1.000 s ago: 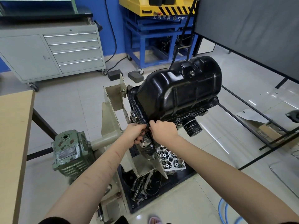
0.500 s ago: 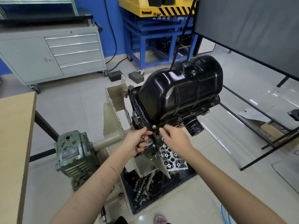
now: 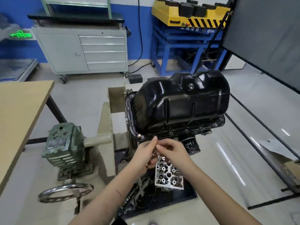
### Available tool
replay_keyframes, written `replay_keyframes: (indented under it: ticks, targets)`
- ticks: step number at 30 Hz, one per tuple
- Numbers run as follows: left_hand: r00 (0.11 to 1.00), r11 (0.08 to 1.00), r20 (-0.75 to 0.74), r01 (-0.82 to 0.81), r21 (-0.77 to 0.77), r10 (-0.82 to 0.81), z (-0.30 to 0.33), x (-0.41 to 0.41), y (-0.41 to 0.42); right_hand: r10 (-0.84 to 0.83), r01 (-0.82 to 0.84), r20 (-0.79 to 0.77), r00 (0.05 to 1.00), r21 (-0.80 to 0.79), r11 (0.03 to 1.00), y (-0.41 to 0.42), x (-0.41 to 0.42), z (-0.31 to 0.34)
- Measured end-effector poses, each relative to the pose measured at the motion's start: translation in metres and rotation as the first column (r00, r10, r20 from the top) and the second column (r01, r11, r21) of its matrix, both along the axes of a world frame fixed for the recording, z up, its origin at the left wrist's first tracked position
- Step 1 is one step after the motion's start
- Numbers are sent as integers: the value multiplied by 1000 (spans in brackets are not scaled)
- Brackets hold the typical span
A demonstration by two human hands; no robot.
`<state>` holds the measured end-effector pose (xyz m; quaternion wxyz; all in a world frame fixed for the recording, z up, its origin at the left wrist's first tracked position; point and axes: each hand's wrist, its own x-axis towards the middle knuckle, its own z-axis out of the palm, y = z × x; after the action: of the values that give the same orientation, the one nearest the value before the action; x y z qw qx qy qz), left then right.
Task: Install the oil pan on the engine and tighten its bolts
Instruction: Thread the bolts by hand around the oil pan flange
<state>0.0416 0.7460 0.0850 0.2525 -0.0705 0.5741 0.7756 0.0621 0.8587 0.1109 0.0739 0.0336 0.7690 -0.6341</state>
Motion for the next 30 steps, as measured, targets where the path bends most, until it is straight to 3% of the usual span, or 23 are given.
replay_keyframes:
  ticks: [4, 9, 12, 15, 20, 26, 30]
  targets:
    - [991, 991, 73, -120, 65, 116, 1, 4, 18, 125, -112, -57, 991, 183, 977, 18, -11, -2]
    - [986, 988, 58, -155, 2, 154, -3, 11, 21, 276, -280, 47, 960, 175, 944, 27, -17, 0]
    - [982, 984, 70, -177, 28, 175, -2, 10, 19, 191, -183, 126, 974, -70, 981, 25, -17, -5]
    - [982, 982, 26, -187, -15, 187, 2, 8, 16, 120, -32, 246, 962, -336, 941, 24, -20, -7]
    - [979, 952, -123, -186, -242, 160, 7, 7, 13, 120, 10, 279, 953, -424, 906, 19, -25, -11]
    - [983, 947, -114, -168, -274, 141, 8, -1, 8, 54, -32, 95, 994, -221, 975, 16, -25, -17]
    - [989, 975, 63, -123, -185, 137, 1, -5, 5, -90, 123, -178, 980, 183, 975, 16, -36, -17]
